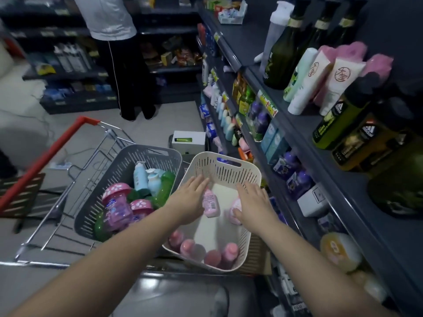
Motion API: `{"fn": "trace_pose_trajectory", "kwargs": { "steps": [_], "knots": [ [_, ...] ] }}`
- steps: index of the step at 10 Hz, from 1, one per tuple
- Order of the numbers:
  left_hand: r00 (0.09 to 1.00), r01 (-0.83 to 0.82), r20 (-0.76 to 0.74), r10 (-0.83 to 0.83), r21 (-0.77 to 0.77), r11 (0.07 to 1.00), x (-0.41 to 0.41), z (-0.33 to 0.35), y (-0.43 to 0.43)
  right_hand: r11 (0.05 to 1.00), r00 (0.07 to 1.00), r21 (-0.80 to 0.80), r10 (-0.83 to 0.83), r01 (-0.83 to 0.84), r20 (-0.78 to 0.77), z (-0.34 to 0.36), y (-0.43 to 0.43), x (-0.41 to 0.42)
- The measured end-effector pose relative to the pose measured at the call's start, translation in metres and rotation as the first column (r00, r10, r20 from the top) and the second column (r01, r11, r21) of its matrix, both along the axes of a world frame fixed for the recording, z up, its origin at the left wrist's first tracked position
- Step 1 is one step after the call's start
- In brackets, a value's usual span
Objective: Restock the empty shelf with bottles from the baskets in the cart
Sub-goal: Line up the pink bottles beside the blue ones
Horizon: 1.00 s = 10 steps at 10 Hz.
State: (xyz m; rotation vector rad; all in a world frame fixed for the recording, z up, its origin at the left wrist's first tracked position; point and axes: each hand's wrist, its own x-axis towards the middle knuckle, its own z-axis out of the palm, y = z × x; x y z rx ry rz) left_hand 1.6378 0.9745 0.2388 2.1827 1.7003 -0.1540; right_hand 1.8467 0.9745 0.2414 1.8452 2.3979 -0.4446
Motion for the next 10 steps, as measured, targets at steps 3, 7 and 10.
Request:
{"fn": "trace_pose_trajectory", "kwargs": {
  "steps": [3, 7, 10],
  "knots": [
    [0.991, 0.024, -0.123, -0.051, -0.211, 0.977, 0.018, -0.078, 0.033, 0.964, 0.989, -0.248, -0.118, 0.091, -0.095, -0.083, 0.036, -0.004],
    [0.995, -0.073, -0.099, 0.031, -0.449, 0.891, 0.031, -0.175, 0.13, 0.834, 0.872, -0.338, -0.485, 0.437, -0.07, -0.171, 0.122, -0.028],
    [0.993, -0.109, -0.009, 0.116, -0.423, 0.899, 0.038, -0.232, 0.151, 0.61, 0.623, -0.31, -0.779, 0.729, -0.068, -0.228, 0.13, -0.036]
  ]
}}
